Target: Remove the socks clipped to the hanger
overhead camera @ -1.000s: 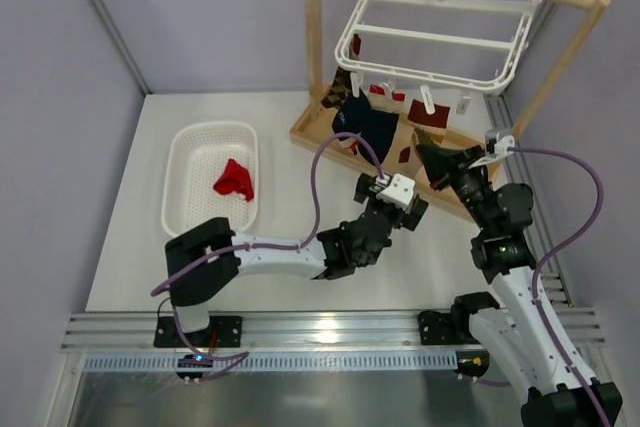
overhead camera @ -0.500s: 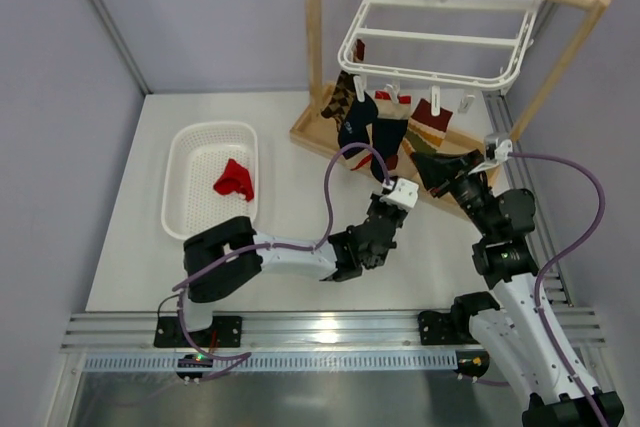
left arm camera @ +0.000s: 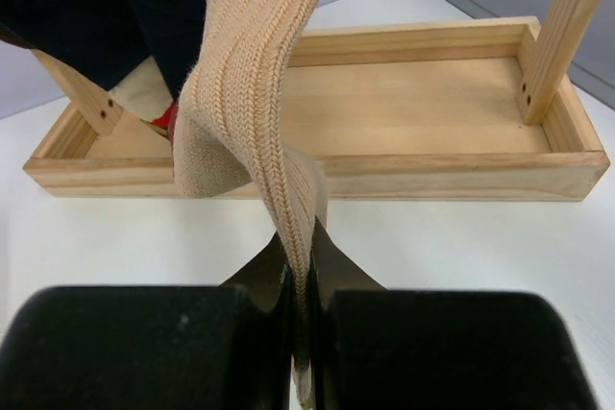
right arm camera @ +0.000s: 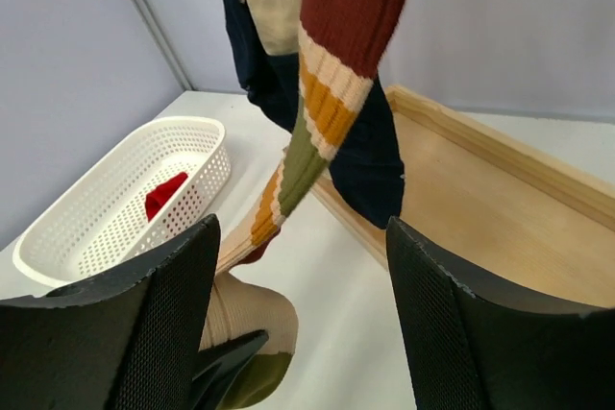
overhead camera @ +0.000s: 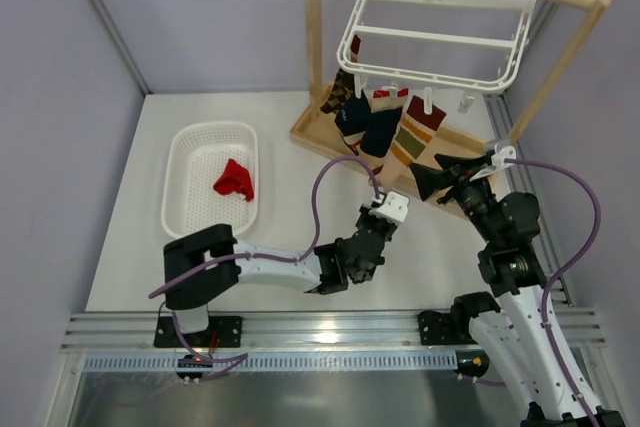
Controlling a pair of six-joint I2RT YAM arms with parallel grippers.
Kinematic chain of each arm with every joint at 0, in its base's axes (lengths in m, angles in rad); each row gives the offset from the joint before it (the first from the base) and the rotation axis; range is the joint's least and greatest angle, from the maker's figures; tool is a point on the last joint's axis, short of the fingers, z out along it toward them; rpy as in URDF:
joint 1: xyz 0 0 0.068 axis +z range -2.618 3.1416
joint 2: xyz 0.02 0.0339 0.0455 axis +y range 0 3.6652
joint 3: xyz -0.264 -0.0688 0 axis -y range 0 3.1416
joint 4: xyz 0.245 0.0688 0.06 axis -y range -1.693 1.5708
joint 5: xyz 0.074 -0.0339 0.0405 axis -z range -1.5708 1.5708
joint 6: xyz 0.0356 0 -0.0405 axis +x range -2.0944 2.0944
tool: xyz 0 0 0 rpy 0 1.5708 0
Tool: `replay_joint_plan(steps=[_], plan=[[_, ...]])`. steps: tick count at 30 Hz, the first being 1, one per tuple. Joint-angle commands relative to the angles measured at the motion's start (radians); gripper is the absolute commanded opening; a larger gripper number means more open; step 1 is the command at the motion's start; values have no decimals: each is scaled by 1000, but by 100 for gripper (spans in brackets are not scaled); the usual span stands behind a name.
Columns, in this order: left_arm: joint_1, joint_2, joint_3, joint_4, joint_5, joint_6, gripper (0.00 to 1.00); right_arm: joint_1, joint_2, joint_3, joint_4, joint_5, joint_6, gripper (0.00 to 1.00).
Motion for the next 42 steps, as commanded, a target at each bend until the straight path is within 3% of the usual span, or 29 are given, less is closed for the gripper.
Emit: replay_joint_plan(steps=[1,16,22,42], plan=[[0,-77,-1,-26,-51,-61,0,5,14,70,16,-43,-8,71],[0,-134,-41,-93,-55,-137,0,7,148,338,28,-45,-45,72],[0,-146,-51,-87,-48,-145,0,5,284,435,22,-74,-74,72],[0,-174,-85,-89,-54,-150,0,4,431,498,74,-19,-141,72]])
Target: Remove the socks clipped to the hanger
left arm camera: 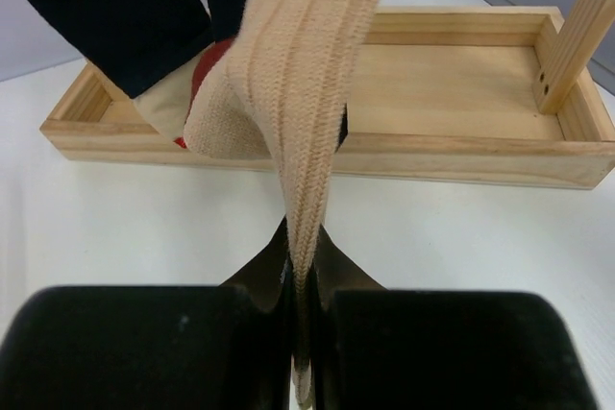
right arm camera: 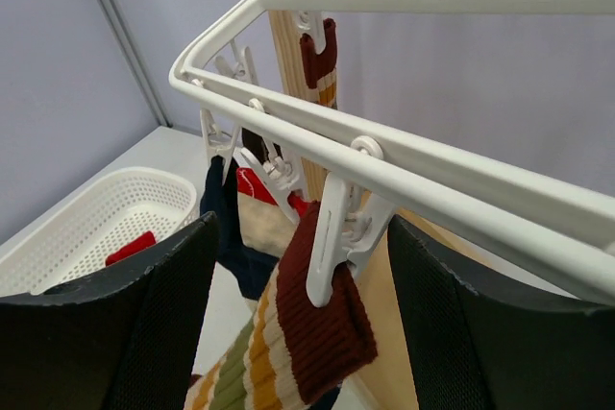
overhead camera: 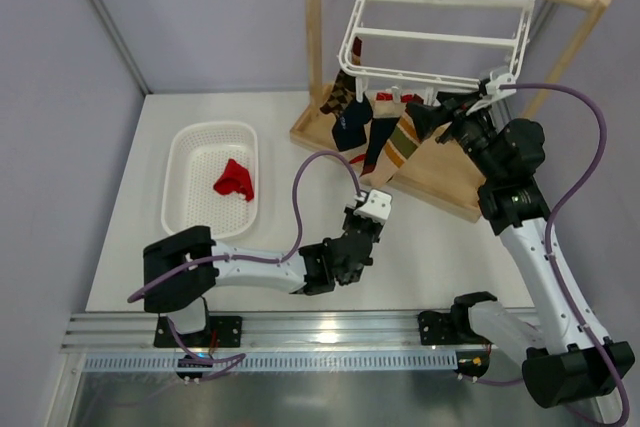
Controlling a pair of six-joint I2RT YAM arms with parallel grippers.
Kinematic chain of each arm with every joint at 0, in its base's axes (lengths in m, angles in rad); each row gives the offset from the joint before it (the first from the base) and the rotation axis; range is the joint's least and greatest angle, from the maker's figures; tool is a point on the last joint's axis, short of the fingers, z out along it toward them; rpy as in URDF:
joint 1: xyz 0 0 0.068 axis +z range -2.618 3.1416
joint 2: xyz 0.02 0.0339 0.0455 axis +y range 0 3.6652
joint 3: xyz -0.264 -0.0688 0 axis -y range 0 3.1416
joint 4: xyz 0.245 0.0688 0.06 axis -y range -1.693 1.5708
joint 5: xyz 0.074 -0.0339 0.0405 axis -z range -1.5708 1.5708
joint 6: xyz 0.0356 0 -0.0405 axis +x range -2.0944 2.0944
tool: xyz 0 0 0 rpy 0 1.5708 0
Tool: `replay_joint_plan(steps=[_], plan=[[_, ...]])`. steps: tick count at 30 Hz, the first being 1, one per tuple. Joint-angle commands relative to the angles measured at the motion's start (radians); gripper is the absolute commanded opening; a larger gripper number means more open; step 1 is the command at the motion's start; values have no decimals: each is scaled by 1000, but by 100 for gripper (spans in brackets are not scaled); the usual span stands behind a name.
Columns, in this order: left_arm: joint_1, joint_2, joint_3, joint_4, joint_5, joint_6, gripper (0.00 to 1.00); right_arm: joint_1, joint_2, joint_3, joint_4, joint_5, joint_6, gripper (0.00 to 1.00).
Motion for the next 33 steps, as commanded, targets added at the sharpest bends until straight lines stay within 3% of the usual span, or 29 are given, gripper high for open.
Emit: replay_joint_plan(steps=[1,9,23,29,32,33], plan=[[-1,-49,-5,28,-23,-32,0,4,34,50,77,-9,-13,72],[-1,-49,-9,22,-26,-38,0,4,54,53,154,-35,16,68],[-1,-49,-11,7,-23,-56,0,4,34,27,177,-1,15,4],[-4,-56,-18,2,-30,-61,0,4,28,9,174,3,15,4],[-7,-72,-26,-7,-31,-66,0,4,18,-10,171,26,7,51],[-7,-78,-26,-13,-30,-69,0,2,11,-17,168,34,3,61]])
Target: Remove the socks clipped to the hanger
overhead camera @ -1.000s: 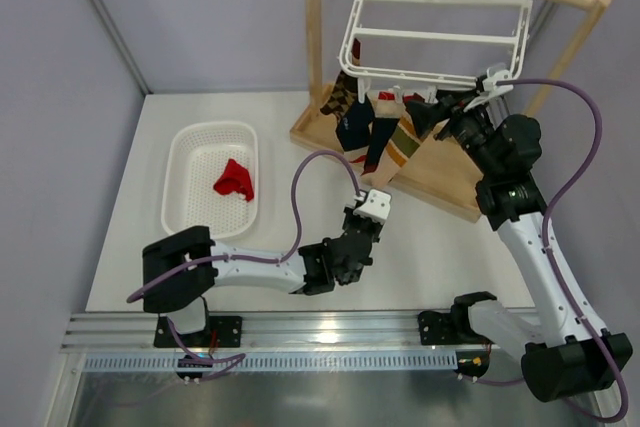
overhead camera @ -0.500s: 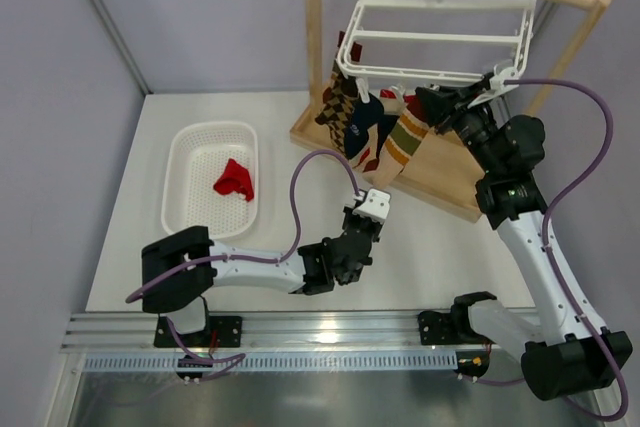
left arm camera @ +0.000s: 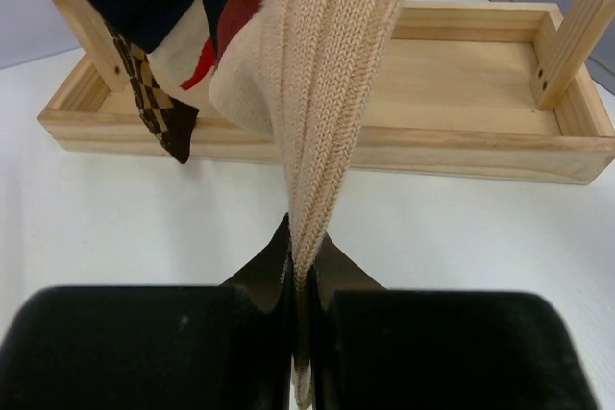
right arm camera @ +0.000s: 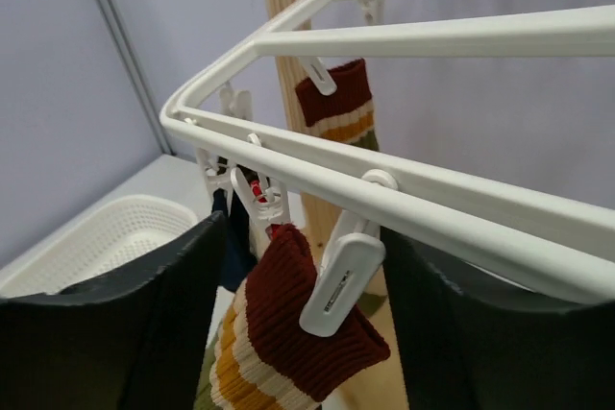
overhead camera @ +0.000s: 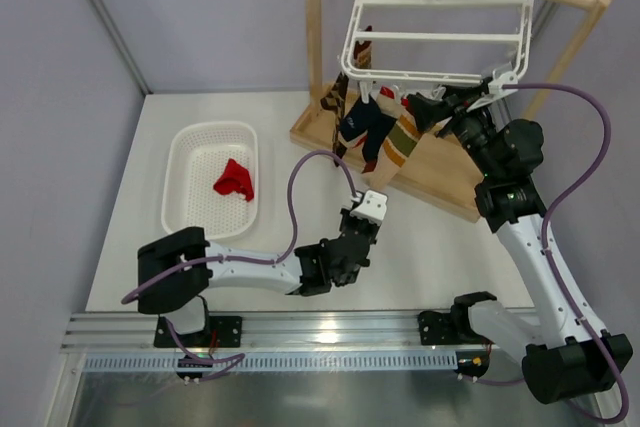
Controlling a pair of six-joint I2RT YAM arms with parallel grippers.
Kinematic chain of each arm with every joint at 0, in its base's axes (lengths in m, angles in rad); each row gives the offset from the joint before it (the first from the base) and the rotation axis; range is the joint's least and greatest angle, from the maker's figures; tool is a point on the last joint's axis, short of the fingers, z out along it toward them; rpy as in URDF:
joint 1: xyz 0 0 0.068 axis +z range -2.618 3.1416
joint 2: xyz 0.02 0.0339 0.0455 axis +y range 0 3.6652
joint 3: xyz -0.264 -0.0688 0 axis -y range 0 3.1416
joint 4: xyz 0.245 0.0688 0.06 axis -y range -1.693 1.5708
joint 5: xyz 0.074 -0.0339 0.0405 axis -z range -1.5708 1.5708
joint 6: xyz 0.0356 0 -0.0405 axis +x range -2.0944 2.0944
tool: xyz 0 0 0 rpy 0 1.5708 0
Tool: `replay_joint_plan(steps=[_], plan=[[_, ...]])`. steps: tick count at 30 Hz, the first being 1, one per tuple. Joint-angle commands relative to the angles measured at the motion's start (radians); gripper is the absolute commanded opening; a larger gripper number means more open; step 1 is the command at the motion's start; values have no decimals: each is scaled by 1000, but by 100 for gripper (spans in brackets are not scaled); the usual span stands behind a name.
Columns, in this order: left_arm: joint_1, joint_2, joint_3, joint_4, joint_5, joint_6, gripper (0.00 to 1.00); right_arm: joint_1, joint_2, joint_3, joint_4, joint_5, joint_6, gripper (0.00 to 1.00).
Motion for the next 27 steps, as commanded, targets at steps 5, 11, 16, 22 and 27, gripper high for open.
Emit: replay_joint_plan(steps=[5,11,16,22,27], plan=[[-7,-85,-12,-39,-25,-54,0,-1,-50,-43,54,66,-18,81],[-7,-146,-29,-99,-30,-94,0,-5,-98,-114,129,66,5,82],[-7,-185,-24,-183,9,-140,0,-27,-119,-163,200,43,60,82],[-7,-209,-23,-216,15,-147,0,-67,-156,-203,254,50,150,81],[-7,-218,-27,-226,20,-157,0,-88,-101,-200,317,-33,247,82]])
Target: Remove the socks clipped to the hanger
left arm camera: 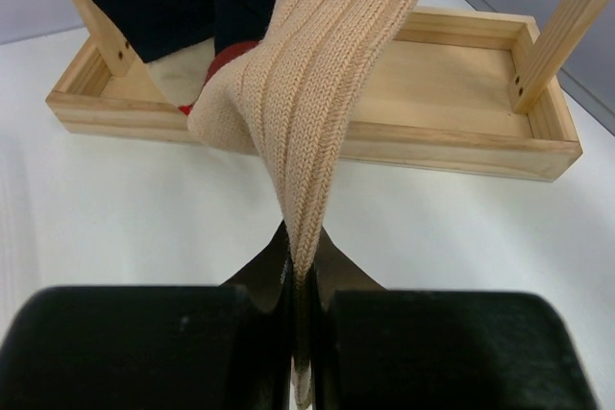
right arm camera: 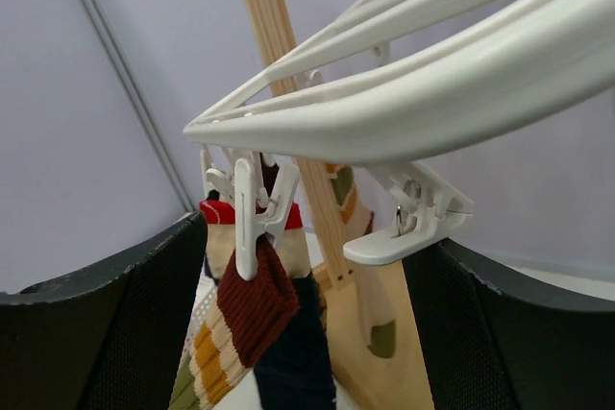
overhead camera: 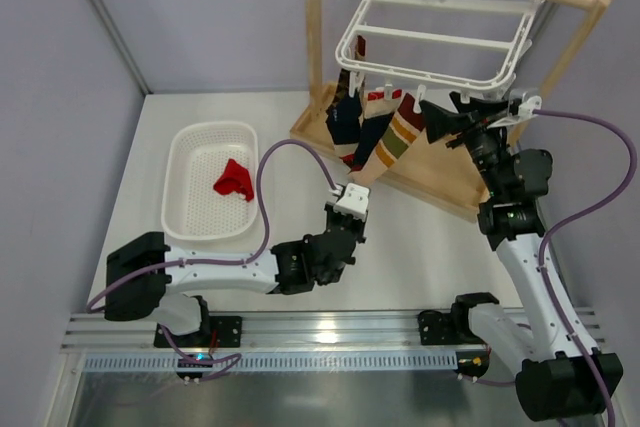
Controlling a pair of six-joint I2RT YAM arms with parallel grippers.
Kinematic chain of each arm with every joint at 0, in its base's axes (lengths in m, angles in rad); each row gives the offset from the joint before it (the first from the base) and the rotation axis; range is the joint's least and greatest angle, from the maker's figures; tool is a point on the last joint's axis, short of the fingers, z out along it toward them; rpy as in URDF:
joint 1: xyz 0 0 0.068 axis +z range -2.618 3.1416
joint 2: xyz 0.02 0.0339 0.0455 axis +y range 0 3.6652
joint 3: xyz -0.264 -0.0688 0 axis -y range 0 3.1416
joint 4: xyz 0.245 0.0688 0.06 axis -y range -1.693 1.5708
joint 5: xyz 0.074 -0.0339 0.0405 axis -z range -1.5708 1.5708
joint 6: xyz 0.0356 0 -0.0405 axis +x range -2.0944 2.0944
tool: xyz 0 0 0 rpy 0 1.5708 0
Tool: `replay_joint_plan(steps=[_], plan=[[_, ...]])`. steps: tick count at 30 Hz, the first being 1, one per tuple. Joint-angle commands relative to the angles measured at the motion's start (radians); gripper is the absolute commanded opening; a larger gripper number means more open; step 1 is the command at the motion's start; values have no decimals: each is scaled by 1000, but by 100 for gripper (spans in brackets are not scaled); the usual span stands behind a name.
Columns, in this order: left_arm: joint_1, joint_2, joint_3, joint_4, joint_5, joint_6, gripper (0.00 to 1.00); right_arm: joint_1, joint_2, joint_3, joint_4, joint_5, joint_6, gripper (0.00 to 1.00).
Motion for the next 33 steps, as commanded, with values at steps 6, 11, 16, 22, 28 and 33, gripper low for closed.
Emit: replay_joint_plan(steps=[6,11,16,22,28,33], plan=[[-5,-52,-11,-4,-6,-28,0,-10,88,7,200,-143,168,81],[-5,-48,-14,-5,3,-28,0,-10,111,8,222,-157,189,81],[-5,-44,-20,2,26,-40,0,-8,124,19,228,-163,188,81],[-5,-54,-29,7,54,-51,0,-10,177,37,265,-185,214,81],[-7,-57,-24,-2,65,-55,0,-10,221,39,334,-195,247,80],[-10,-46,-21,-2,65,-57,0,-7,249,57,383,-232,287,78]])
